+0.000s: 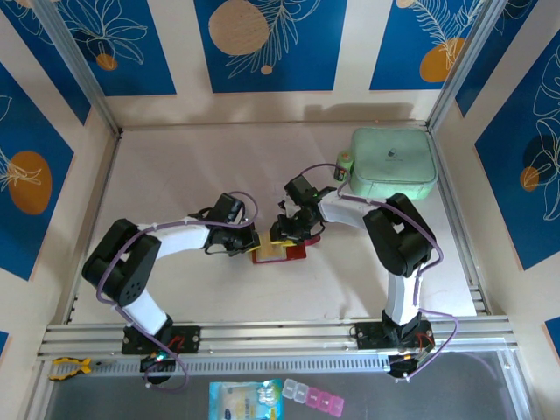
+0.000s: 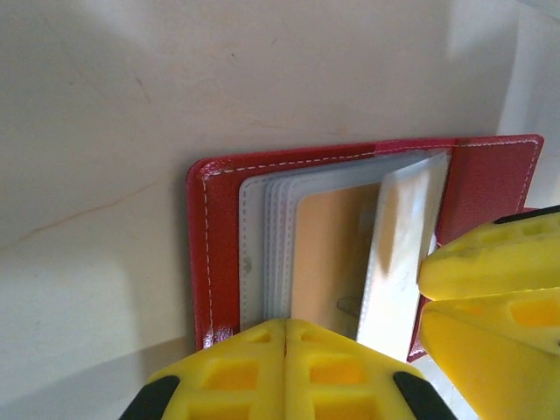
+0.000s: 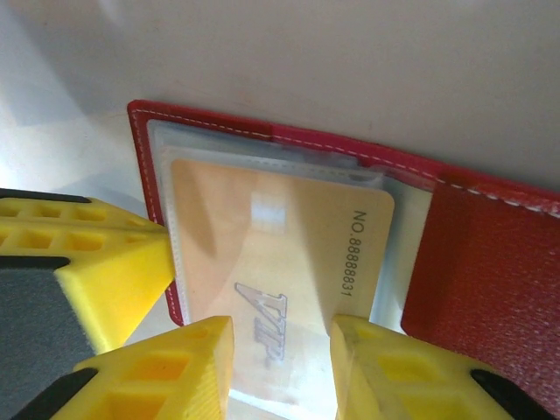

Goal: Take the credit cards out of the card holder

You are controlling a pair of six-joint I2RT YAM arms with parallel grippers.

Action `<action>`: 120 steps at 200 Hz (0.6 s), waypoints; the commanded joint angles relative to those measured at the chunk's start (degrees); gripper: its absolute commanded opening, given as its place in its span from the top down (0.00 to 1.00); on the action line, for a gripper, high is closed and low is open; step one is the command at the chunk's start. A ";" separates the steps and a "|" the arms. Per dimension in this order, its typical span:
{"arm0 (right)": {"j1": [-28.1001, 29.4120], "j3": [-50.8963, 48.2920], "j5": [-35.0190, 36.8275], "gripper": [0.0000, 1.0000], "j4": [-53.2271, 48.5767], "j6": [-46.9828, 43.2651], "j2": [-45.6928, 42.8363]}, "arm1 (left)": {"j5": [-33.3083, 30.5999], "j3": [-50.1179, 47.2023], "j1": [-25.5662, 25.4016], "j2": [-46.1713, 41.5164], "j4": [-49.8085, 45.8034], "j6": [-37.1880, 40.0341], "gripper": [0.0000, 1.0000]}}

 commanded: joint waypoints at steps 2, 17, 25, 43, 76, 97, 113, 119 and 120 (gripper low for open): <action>-0.43 -1.41 -0.59 0.64 -0.68 -0.77 -2.61 | -1.39 1.19 -0.47 0.64 -3.51 1.46 0.99; -0.58 -2.02 -1.80 0.64 0.62 -0.46 -3.50 | -1.56 1.84 -0.46 -0.20 -4.23 1.64 0.99; -0.70 -2.34 -2.26 0.64 1.06 -0.25 -3.87 | -1.72 2.21 -0.39 -0.57 -4.64 1.77 0.99; -0.96 -2.94 -2.71 0.64 1.88 0.15 -4.70 | -1.99 2.95 -0.46 -1.28 -5.64 2.01 0.99; -1.58 -3.86 -3.61 0.64 2.94 0.42 -5.53 | -1.19 3.40 -1.22 -1.15 -5.20 1.64 0.99; -1.88 -4.12 -3.93 0.64 3.12 0.59 -5.23 | -0.54 4.09 -2.32 0.04 -4.91 1.44 0.99; -1.92 -4.23 -4.64 0.64 3.55 0.73 -5.00 | -0.53 4.02 -2.84 0.56 -4.49 1.20 0.99; -1.85 -4.24 -5.06 0.64 3.65 0.73 -4.97 | -0.60 3.94 -2.96 0.68 -4.46 1.20 0.99; -1.89 -4.23 -5.08 0.64 3.70 0.73 -4.97 | -0.68 3.94 -2.94 0.68 -4.46 1.20 0.99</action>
